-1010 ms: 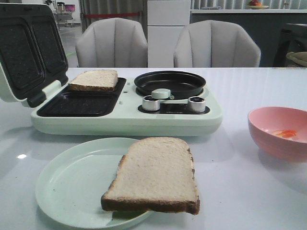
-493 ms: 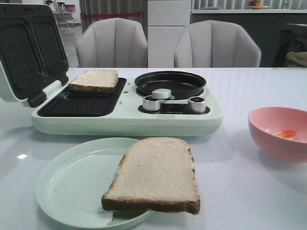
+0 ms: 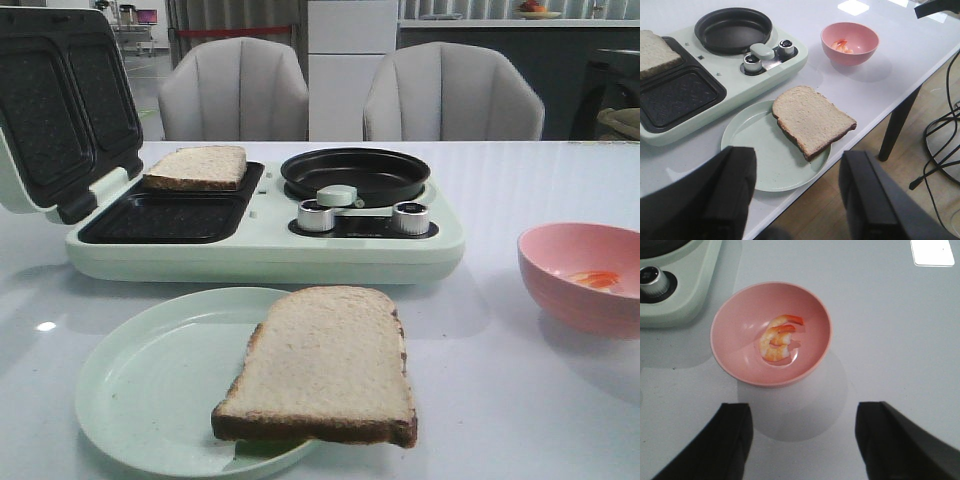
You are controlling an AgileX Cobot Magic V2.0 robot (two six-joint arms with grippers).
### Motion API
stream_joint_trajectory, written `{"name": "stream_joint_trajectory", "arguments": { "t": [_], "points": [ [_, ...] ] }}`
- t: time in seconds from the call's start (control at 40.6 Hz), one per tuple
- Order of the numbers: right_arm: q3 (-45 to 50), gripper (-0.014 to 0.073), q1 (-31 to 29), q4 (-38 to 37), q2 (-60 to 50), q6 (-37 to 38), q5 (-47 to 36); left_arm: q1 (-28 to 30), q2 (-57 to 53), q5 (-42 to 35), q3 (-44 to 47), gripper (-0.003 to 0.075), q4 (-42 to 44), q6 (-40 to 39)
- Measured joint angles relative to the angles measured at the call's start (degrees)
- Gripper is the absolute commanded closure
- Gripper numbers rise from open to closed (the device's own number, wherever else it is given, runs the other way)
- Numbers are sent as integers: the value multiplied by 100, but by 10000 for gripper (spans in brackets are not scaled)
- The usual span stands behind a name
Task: Make breakfast with bread and shrimp
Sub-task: 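Withdraw the left gripper from the press, then reach the right gripper to the second bread slice and grasp it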
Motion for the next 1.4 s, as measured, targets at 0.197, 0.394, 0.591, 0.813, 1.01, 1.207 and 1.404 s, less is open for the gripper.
{"name": "stream_joint_trajectory", "arguments": {
  "t": [0.197, 0.394, 0.591, 0.813, 1.01, 1.207, 1.404],
  "points": [
    [-71, 49, 170, 1118, 247, -303, 207, 0, 0, 0, 0, 284, 0, 0],
    [-291, 90, 857, 2525, 1174, -1031, 695, 0, 0, -23, 0, 284, 0, 0],
    [-325, 136, 1553, 3708, 2160, -1386, 612, 0, 0, -46, 0, 284, 0, 0],
    [-553, 111, 2103, 4559, 3320, -2010, 320, 0, 0, -46, 0, 284, 0, 0],
    [-1090, 27, 2173, 5307, 4164, -2799, 320, 0, 0, -46, 0, 284, 0, 0],
    [-1602, 26, 2173, 5830, 5030, -3300, 490, 0, 0, -46, 0, 284, 0, 0],
    [-1980, 26, 2173, 5922, 5693, -3383, 563, 0, 0, -46, 0, 284, 0, 0]
  ]
}}
